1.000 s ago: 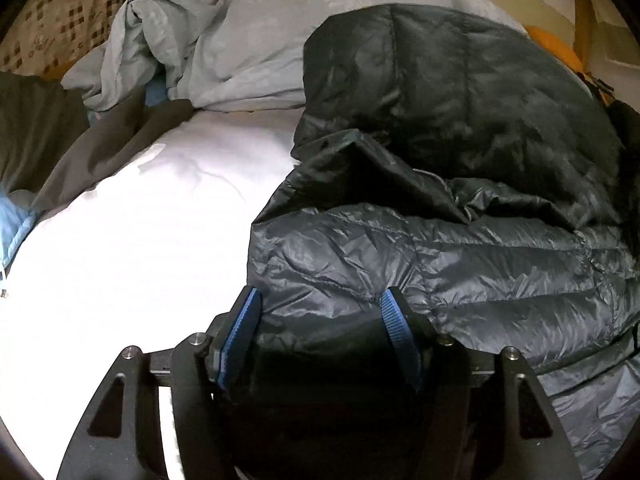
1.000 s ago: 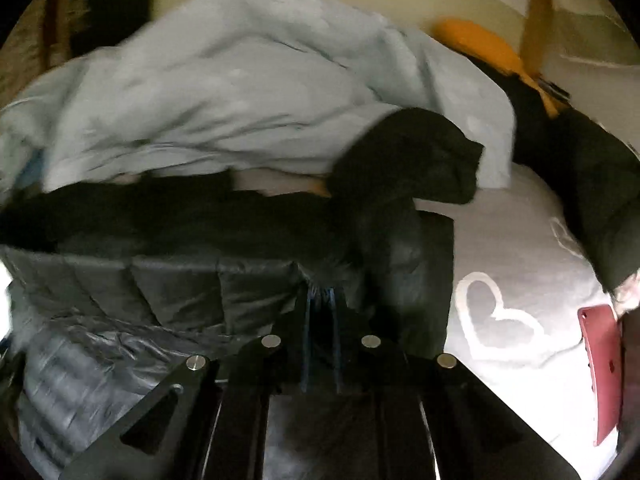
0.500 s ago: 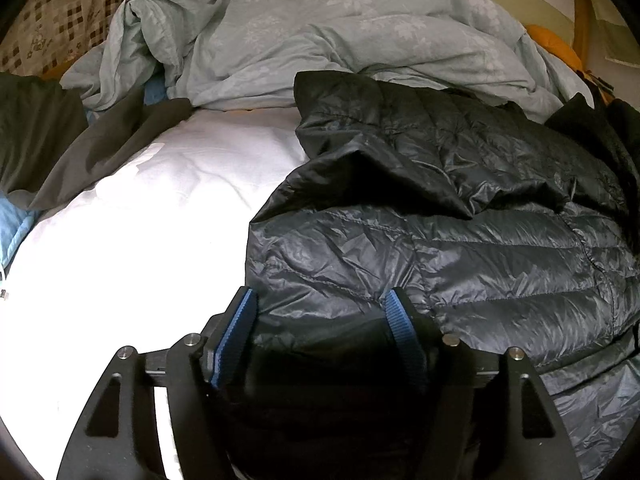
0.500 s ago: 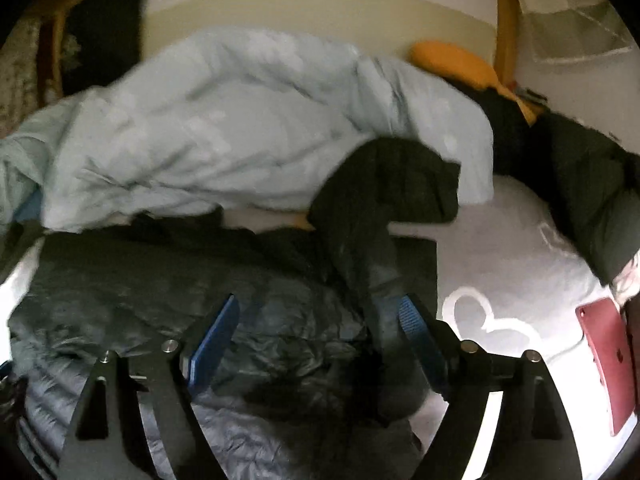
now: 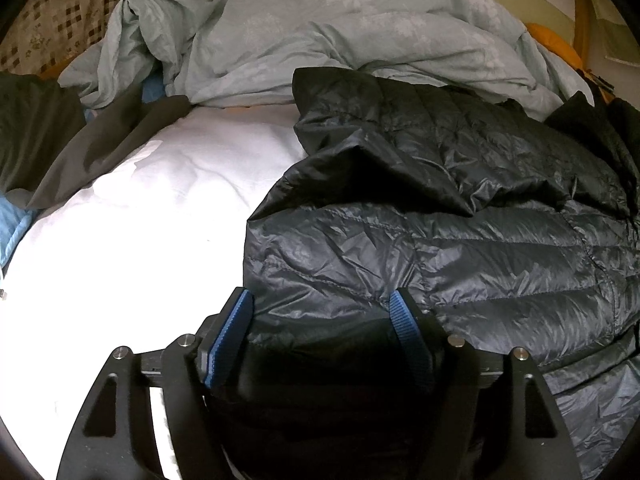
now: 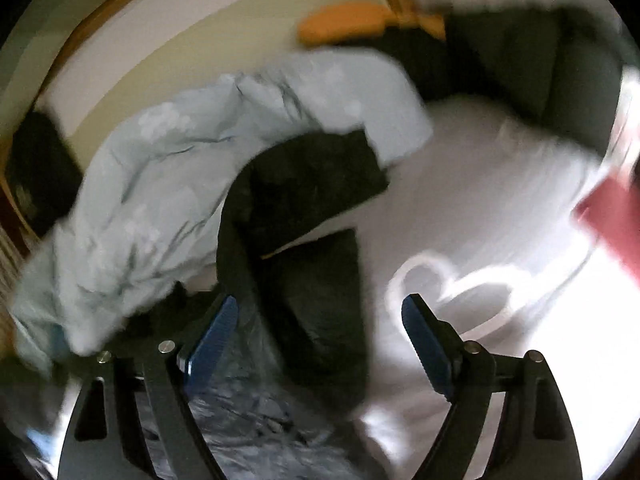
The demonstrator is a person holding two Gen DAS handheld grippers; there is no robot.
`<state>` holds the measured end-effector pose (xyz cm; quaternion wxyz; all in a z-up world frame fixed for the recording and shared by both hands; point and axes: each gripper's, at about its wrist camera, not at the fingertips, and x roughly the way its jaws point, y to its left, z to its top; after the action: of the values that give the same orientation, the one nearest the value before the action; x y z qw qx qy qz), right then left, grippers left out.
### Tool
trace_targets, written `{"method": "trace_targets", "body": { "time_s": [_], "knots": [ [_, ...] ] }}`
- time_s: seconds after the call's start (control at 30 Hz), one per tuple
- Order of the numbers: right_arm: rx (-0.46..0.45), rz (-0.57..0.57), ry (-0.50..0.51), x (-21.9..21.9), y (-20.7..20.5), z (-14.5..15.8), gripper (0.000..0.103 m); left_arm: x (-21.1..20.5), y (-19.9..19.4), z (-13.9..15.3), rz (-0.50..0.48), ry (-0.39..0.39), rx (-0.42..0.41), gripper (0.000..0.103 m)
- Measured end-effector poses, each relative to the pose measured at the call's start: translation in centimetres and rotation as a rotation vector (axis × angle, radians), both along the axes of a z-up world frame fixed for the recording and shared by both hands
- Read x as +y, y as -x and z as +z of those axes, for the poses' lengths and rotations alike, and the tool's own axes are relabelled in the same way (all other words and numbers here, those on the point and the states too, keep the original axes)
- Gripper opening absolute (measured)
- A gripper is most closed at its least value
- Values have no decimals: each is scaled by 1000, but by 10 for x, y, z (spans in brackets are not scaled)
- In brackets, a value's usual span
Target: Fold large clothes
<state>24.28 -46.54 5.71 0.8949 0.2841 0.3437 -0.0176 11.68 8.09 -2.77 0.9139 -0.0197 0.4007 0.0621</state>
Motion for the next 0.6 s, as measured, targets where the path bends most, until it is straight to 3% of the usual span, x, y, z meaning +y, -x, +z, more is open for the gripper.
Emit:
{"method": "trace_targets", "body": {
  "time_s": [0.2,0.23,0.3,0.4,0.5,0.6],
  "knots": [
    [87,-61,-226,-25,-37,-61,84,-1,-1,-1,0,-3,2,70],
    [80,-46,-258,-27,-39,-66,81,-1,-1,-1,0,-5,3,71],
    [-18,-22,-289,-26,-30,-60,78,-3,-2,-1,0,-10,5,71],
    [-118,42,-193,-14,-24,-30,79,-3,-2,-2,-3,-10,3,70],
    [-91,174,-69,11,-36,-6,80,-3,-2,-2,-3,-3,3,71],
    [-42,225,66,37,-47,1,80,-3,-2,-2,-2,-9,4,71]
  ]
}}
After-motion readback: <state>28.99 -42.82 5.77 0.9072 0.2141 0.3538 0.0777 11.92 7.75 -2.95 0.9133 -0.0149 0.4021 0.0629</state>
